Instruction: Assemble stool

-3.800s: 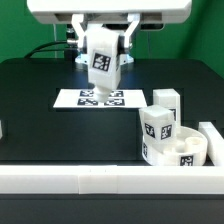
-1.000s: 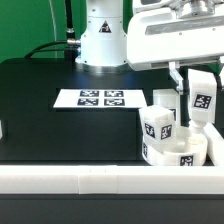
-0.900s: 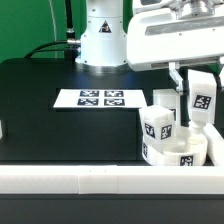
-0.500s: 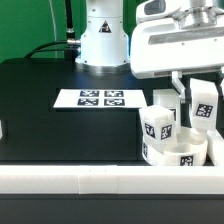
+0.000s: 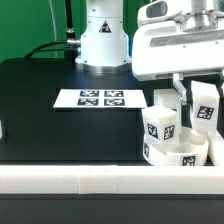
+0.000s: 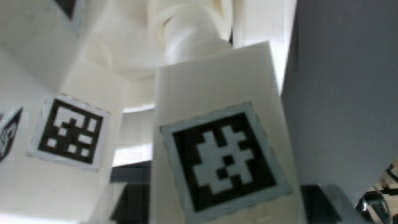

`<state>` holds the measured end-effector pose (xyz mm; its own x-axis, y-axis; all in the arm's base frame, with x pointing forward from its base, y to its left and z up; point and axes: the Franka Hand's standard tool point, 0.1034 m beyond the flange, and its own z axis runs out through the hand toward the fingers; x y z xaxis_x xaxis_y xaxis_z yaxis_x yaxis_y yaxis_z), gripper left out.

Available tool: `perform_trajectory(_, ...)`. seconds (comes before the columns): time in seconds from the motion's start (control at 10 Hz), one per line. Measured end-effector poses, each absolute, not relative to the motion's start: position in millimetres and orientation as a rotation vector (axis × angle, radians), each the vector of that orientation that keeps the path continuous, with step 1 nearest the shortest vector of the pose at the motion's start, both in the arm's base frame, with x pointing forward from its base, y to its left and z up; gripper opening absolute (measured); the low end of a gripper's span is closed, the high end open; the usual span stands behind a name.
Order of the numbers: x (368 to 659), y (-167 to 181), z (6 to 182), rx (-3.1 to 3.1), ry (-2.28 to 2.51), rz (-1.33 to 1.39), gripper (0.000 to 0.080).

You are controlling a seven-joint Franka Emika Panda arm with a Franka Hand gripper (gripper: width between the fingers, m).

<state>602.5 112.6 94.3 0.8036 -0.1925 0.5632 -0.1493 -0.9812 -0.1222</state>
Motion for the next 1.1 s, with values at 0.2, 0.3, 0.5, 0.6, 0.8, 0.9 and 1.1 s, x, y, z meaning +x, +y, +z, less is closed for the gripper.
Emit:
perform_trajectory(0.2,604,110,94.4,-2.919,0.271,-0.924,0.0327)
perform_trajectory(0.3,604,108,94.5,-2.92,0.273,-0.925,0.0327)
perform_trajectory(0.5,607,105,95.3,-2.925,0.268,-0.923,0.0327)
perform_trajectory(0.6,608,103,96.1,-2.925,0.267,-0.926,0.0327)
perform_trajectory(0.8,608,102,95.8,-2.928,0.264,-0.926,0.0327)
perform_trajectory(0.9,608,101,95.5,-2.929,0.262,-0.926,0.0327)
perform_trajectory(1.1,606,103,92.3,-2.933,0.257,-0.92,0.0327)
